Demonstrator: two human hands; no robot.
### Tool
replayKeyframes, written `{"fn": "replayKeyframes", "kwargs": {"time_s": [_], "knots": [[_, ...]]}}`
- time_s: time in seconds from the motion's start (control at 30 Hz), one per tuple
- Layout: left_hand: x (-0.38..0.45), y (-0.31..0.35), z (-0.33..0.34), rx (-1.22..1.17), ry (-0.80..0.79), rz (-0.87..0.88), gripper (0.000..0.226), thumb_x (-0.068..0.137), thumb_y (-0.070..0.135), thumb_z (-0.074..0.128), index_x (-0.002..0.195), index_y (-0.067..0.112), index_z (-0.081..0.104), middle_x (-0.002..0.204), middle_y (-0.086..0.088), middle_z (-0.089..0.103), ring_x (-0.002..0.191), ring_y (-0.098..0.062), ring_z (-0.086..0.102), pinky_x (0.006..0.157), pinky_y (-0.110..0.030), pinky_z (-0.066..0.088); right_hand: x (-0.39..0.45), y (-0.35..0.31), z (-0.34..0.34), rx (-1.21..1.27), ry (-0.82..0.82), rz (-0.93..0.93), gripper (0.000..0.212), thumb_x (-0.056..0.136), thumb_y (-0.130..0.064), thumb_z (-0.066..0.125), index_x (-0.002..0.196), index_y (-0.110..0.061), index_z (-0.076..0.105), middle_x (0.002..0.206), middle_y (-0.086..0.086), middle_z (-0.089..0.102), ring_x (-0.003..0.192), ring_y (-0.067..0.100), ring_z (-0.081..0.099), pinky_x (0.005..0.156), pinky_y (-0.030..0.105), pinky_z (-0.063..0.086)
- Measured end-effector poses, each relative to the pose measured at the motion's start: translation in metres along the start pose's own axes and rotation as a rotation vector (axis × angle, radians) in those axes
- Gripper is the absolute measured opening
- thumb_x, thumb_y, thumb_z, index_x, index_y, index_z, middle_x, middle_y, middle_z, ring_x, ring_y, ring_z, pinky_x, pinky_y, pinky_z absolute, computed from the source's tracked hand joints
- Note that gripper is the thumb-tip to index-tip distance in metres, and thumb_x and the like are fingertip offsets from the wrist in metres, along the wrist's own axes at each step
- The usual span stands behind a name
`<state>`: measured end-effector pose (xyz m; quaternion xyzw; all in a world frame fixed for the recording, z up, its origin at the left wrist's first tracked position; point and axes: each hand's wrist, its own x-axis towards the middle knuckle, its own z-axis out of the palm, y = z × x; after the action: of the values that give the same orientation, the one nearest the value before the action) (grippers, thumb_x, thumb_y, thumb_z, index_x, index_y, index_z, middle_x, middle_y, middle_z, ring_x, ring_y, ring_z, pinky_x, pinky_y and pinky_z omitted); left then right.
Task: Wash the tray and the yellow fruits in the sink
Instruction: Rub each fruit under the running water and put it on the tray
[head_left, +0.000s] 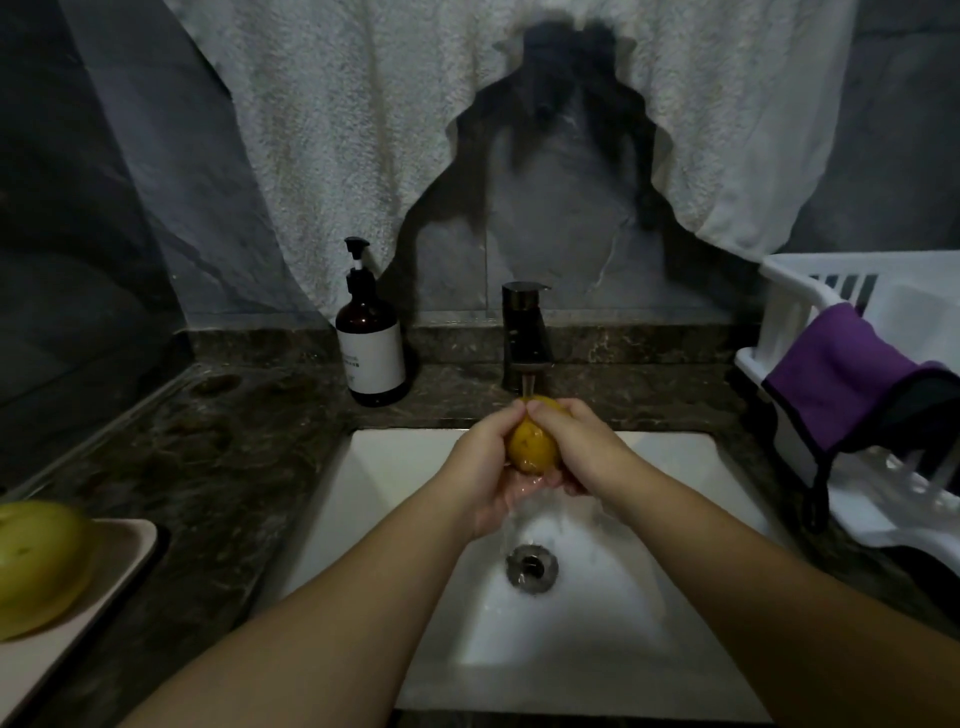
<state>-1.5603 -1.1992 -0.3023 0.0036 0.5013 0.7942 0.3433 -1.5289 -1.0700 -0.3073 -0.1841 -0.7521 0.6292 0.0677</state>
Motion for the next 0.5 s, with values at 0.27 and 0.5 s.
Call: {"fn": "replayKeyframes", "kwargs": {"time_s": [0.27,0.5], "knots": [[-0.0044,-0.0002,0.0016,-0.012,-0.005,0.036,0.039,0.105,0.034,0.057,0.138,0.014,0.059,0.134,-0.026,0.062,0.113,-0.045,0.069,0.081,-0.049,0.064,-0.0014,-0.0034,0.0061,0.017,-0.002,0.058,0.022,0.099,-0.054,0.05,0.117,-0.041,0.051,0.092,0.006,0.067,0.049,0.014,0.063,0.048,0.024,0.039],[-0.0026,-0.0014,-0.0002,-0.022,0.034,0.059,0.036,0.104,0.026,0.055,0.137,0.011,0.058,0.129,-0.027,0.063,0.108,-0.046,0.069,0.088,-0.054,0.061,-0.0064,-0.0035,0.0084,0.078,-0.034,0.07,0.029,0.097,-0.05,0.052,0.124,-0.039,0.053,0.1,0.01,0.065,0.057,0.018,0.06,0.05,0.027,0.039]]}}
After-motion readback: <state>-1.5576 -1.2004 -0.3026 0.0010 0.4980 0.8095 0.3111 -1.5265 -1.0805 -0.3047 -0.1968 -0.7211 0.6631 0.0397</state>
